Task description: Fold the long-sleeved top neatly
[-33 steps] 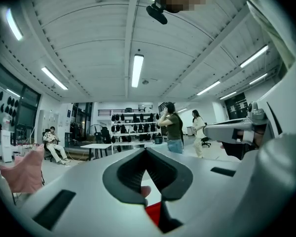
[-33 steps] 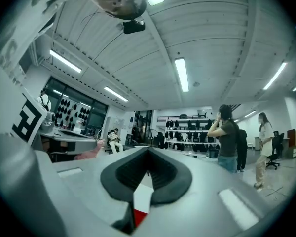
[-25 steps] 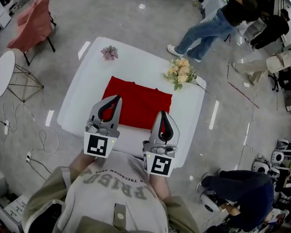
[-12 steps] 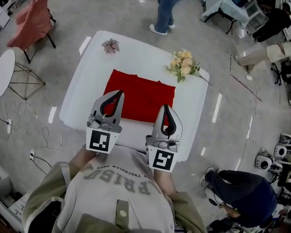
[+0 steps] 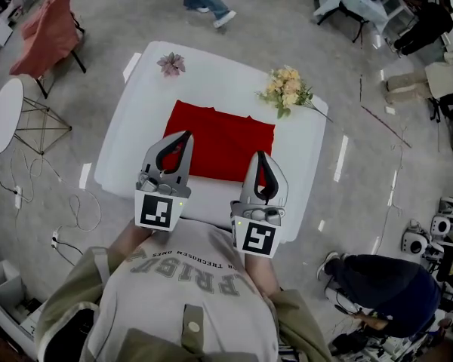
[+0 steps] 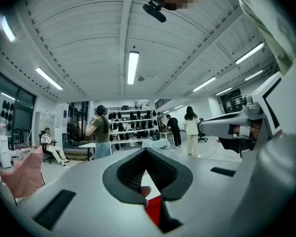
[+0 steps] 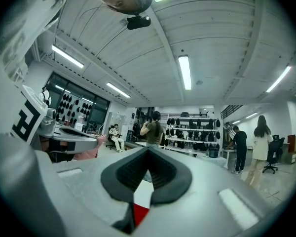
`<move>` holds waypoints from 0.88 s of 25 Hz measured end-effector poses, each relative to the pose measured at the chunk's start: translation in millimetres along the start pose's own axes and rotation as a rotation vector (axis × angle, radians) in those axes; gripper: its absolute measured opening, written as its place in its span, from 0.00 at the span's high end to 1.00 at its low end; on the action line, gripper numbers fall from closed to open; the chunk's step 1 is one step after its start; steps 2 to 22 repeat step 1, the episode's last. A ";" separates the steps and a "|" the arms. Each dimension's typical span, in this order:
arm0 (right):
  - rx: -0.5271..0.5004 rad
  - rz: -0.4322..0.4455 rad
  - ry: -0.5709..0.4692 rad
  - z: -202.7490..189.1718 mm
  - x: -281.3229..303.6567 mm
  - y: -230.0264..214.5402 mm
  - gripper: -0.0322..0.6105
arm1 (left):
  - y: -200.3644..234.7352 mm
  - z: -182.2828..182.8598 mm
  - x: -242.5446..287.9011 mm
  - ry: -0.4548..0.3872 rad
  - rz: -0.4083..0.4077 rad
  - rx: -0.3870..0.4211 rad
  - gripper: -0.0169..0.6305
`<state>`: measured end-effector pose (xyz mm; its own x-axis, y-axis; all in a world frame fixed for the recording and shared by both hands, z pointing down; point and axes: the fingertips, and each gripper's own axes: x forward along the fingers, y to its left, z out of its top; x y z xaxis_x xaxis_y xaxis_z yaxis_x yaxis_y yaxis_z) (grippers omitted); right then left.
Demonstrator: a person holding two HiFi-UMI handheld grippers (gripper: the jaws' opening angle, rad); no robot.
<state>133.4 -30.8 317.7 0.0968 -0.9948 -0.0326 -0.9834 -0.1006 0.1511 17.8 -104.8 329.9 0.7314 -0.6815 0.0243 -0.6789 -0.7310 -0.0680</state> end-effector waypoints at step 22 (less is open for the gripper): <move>-0.001 0.002 -0.001 -0.1 0.6 0.8 0.95 | 0.5 -0.6 0.0 0.002 0.001 0.001 0.96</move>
